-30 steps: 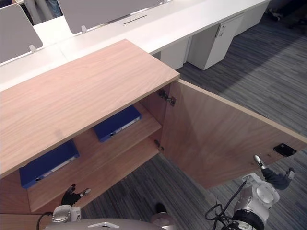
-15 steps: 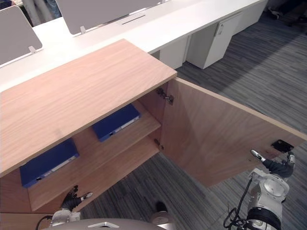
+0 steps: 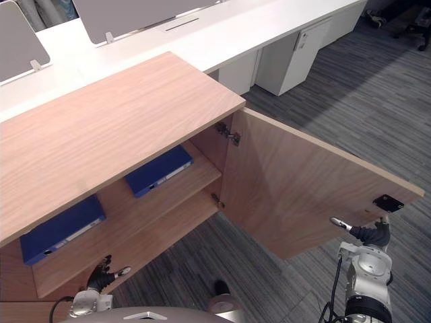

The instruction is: Walk over to the cabinet, pick up the folder, carry it to the office cabinet, place the folder inside the office cabinet, then close the office cabinet door

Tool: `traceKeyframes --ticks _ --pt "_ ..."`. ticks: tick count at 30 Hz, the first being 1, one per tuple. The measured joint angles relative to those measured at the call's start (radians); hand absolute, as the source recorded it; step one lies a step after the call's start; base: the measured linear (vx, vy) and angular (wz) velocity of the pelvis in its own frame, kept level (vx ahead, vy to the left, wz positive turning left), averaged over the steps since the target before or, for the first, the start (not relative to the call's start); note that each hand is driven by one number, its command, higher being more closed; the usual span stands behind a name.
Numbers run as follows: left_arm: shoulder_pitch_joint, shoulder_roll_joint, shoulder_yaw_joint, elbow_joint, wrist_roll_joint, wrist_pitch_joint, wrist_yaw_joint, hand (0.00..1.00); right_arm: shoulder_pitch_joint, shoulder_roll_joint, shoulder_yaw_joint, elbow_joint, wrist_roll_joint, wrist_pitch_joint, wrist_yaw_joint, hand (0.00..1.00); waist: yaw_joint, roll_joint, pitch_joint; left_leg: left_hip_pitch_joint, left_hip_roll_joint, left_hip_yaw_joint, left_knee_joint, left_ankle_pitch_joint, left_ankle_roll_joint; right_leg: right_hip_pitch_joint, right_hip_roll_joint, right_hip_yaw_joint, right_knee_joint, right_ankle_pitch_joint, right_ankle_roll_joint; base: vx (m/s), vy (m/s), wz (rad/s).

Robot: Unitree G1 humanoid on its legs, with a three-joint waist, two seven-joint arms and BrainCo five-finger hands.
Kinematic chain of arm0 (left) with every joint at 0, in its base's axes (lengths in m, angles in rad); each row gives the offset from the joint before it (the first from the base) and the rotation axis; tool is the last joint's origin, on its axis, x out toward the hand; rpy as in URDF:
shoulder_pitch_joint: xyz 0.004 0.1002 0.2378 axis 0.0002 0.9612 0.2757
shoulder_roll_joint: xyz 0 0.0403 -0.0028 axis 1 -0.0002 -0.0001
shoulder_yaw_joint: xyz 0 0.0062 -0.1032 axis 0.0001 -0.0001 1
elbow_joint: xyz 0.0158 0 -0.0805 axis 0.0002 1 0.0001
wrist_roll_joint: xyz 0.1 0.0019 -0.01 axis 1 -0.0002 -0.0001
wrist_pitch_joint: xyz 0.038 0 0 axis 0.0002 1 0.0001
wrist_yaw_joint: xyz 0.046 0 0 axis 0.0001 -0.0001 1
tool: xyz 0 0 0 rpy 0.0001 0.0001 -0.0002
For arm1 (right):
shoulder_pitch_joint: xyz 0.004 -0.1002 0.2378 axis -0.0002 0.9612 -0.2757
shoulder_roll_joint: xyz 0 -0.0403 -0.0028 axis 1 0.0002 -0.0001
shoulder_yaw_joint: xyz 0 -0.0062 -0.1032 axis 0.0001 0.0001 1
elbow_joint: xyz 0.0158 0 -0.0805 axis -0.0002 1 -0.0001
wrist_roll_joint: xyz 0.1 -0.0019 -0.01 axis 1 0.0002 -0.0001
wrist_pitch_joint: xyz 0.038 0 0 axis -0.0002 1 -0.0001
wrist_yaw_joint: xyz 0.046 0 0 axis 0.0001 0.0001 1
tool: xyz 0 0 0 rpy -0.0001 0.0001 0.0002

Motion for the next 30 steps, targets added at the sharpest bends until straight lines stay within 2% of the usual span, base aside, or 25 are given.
traceKeyframes --ticks 3,7,12,18,21,30 --pt "0.003 0.001 0.000 -0.030 0.007 -0.001 0.000 0.00 0.031 0.010 0.020 -0.036 -0.001 0.001 0.000 0.00 0.000 -0.006 -0.004 0.000 -0.002 0.000 -0.014 0.012 0.001 0.000 0.000 -0.001 -0.012 0.011 -0.001 -0.09 -0.059 0.00" --pt "0.015 0.004 0.007 0.002 0.023 -0.016 0.000 0.00 0.098 0.086 0.020 -0.123 -0.001 0.001 -0.001 0.00 0.002 -0.028 -0.011 0.001 -0.002 -0.002 -0.034 0.033 -0.001 -0.002 0.004 -0.005 -0.023 0.023 -0.003 -0.10 -0.061 0.00" --pt "0.046 0.011 0.045 0.050 0.076 -0.009 0.000 0.00 0.172 0.177 0.038 -0.218 -0.003 0.001 -0.004 0.00 0.004 -0.054 -0.017 0.002 0.000 -0.002 -0.040 0.047 -0.001 -0.006 0.007 -0.006 -0.030 0.029 -0.006 -0.12 -0.065 -0.02" --pt "0.039 0.012 0.043 0.058 0.095 -0.007 0.000 0.00 0.263 0.273 0.102 -0.319 -0.018 -0.002 -0.003 0.00 0.024 -0.087 -0.030 0.002 -0.005 -0.004 -0.088 0.080 -0.009 -0.037 0.002 -0.063 -0.030 0.044 -0.022 -0.12 -0.049 -0.13" --pt "0.027 0.010 0.041 0.063 0.111 -0.007 0.000 0.00 0.300 0.307 0.132 -0.361 -0.033 -0.006 -0.002 0.00 0.025 -0.088 -0.031 0.002 -0.007 -0.051 -0.090 0.080 -0.009 -0.037 0.001 -0.085 -0.030 0.049 -0.025 -0.09 -0.049 -0.11" --pt "-0.029 -0.005 0.040 0.095 0.114 -0.005 0.006 0.00 0.428 0.385 0.327 -0.389 -0.031 -0.021 0.004 0.00 0.029 -0.088 -0.031 -0.018 -0.001 -0.108 -0.096 0.092 -0.009 -0.049 0.008 -0.120 -0.015 0.060 -0.027 -0.05 -0.041 -0.04"
